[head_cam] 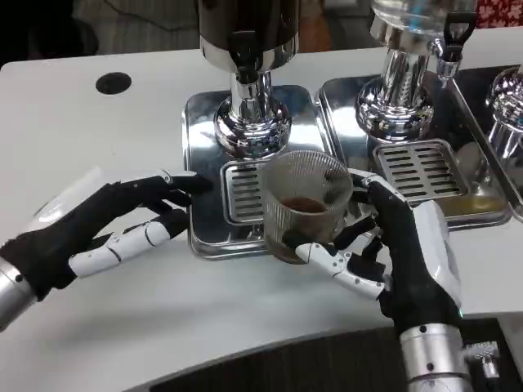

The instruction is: Grasp the cup under the faucet to collect the drink, then remove the cup.

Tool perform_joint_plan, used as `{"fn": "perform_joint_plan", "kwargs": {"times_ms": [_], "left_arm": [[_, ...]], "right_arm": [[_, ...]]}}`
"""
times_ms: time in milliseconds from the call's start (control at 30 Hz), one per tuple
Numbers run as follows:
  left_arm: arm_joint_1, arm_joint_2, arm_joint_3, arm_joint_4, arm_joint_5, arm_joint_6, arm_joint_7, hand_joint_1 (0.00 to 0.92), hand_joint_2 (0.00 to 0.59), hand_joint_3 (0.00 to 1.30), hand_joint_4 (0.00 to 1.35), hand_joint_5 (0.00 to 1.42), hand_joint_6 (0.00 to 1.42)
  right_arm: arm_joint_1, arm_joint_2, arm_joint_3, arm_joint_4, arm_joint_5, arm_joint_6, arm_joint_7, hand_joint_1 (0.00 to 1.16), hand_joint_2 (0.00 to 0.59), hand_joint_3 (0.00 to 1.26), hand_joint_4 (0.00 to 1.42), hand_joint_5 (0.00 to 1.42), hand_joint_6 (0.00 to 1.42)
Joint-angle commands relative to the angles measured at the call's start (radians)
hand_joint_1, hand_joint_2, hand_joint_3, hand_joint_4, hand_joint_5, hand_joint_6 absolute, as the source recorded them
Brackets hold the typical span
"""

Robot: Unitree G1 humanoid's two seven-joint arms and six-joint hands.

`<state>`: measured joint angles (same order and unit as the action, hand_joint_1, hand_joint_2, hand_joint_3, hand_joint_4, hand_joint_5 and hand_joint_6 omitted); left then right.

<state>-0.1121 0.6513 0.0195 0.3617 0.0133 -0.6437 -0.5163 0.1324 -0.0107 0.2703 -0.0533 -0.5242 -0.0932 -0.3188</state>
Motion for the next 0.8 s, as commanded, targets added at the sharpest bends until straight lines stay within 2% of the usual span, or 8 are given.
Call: {"fn": "perform_joint_plan", "kwargs": {"times_ms": [33,800], "left_arm": [[0.009,0.008,0.007,-0.012,0.015,0.003,0.001,0.000,0.171,0.28,0.22,0.27,0.34],[0.018,0.007,0.012,-0.016,0.013,0.007,0.000,0.000,0.171,0.28,0.22,0.27,0.34]], "right_arm": [[-0.013,0.000,-0.007,-0.037,0.006,-0.023,-0.002,0.67,0.227,0.53,0.59,0.82,1.18],[-0.024,-0.001,-0.019,-0.030,0.009,-0.025,0.008,0.67,0.230,0.54,0.60,0.84,1.18]]}}
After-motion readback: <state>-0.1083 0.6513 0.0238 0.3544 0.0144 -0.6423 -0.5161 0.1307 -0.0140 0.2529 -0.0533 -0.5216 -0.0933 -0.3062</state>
